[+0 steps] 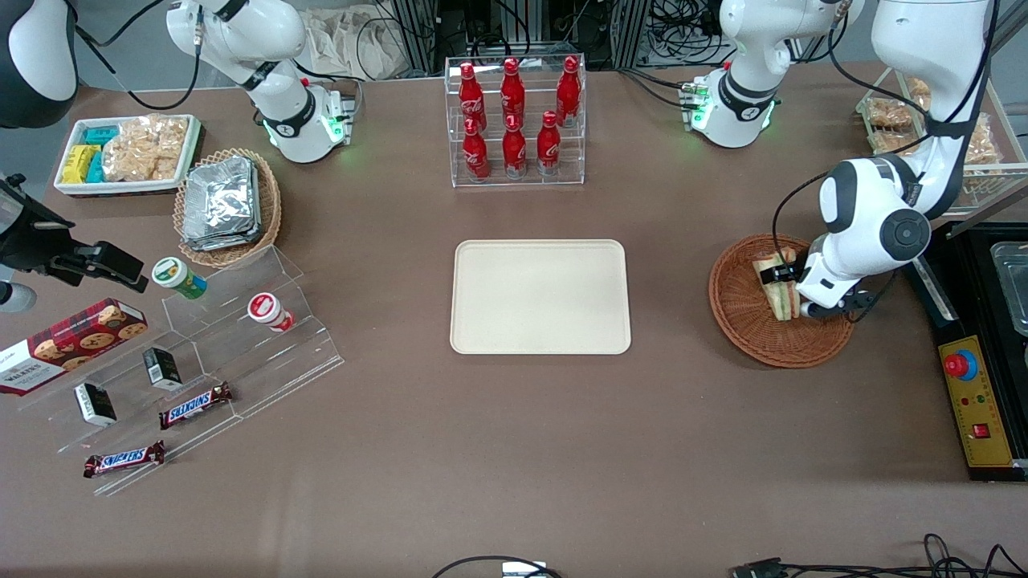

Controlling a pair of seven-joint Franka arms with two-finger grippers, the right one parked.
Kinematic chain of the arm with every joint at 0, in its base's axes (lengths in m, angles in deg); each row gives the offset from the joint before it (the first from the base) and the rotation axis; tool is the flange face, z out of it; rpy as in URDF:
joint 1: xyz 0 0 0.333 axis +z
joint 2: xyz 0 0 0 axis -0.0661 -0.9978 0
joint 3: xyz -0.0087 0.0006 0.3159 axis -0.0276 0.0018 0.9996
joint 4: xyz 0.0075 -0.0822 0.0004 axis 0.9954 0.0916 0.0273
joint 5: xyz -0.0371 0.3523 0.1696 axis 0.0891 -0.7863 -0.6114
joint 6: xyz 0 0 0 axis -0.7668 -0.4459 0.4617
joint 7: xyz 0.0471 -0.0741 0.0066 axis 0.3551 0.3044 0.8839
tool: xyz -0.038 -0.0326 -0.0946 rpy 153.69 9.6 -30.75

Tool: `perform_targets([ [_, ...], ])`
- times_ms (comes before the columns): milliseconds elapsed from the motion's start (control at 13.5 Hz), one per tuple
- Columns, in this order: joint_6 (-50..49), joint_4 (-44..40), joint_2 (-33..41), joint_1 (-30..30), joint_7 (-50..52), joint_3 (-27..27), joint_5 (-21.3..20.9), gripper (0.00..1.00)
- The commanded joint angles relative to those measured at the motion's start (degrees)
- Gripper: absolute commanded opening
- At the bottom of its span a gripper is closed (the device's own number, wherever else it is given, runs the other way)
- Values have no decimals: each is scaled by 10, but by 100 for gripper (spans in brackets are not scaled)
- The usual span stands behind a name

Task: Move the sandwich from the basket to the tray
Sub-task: 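Lower the left gripper onto the wrapped sandwich in the wicker basket, then close the left gripper on the sandwich and lift it up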

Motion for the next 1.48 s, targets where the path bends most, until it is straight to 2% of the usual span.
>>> perform_targets([
  [0,-13,2,13,-8,3,-2,4,3],
  [148,-94,-30,51,-8,1,-3,4,0],
  [370,-268,-135,92,-6,-4,0,4,0],
  [667,-531,-377,83,-7,-10,0,21,0],
  [741,-563,-416,77,-9,-19,-4,24,0],
  [889,-575,-433,77,-23,-26,-20,23,0],
  [963,-575,-433,77,-26,-15,-41,25,1],
  [1185,-548,-436,61,-19,46,-171,24,4],
  [1333,-508,-440,36,-18,152,-272,20,3],
  [1407,-489,-447,19,-18,213,-306,20,3],
])
